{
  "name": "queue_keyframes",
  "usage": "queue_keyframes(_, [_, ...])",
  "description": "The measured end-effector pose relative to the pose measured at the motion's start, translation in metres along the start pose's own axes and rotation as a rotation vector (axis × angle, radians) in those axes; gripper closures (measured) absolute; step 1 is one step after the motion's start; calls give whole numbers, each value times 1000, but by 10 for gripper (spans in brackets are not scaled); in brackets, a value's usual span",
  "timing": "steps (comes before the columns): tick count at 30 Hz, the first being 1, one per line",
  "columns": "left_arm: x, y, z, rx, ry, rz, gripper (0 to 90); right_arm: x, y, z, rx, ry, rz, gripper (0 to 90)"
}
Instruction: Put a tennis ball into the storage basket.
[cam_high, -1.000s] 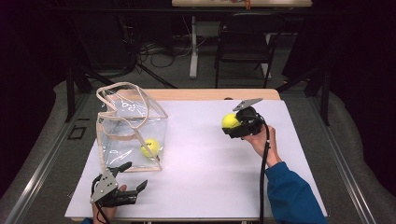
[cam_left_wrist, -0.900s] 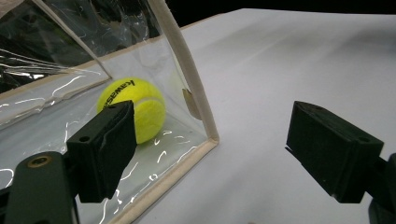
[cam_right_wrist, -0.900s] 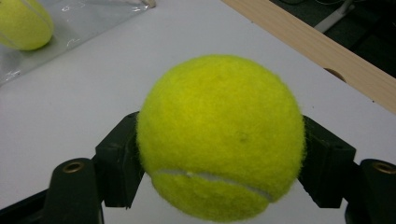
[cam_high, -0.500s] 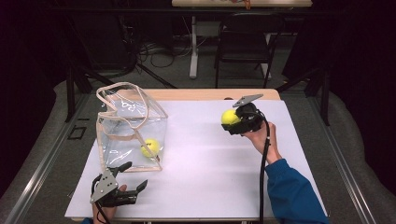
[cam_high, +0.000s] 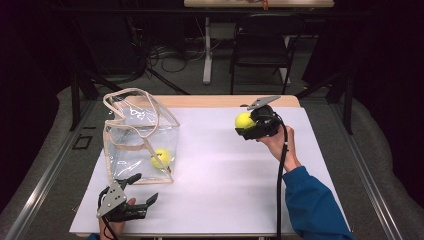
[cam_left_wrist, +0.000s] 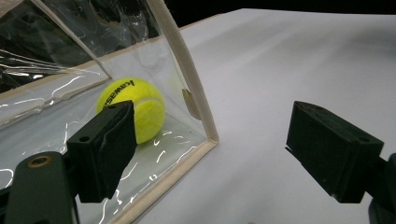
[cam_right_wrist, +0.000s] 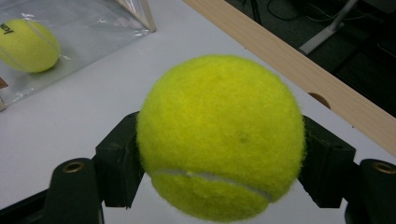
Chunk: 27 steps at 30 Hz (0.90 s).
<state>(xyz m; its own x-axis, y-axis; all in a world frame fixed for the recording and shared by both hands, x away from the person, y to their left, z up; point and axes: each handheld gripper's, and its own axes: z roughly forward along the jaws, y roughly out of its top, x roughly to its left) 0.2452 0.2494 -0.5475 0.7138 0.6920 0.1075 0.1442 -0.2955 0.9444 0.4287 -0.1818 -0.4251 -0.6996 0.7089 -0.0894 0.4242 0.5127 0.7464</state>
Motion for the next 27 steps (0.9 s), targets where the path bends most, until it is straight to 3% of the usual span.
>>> queue_keyframes(27, [-1,0,1,-1,-2,-1,159,-1,26,-11,-34,-4,-21,261])
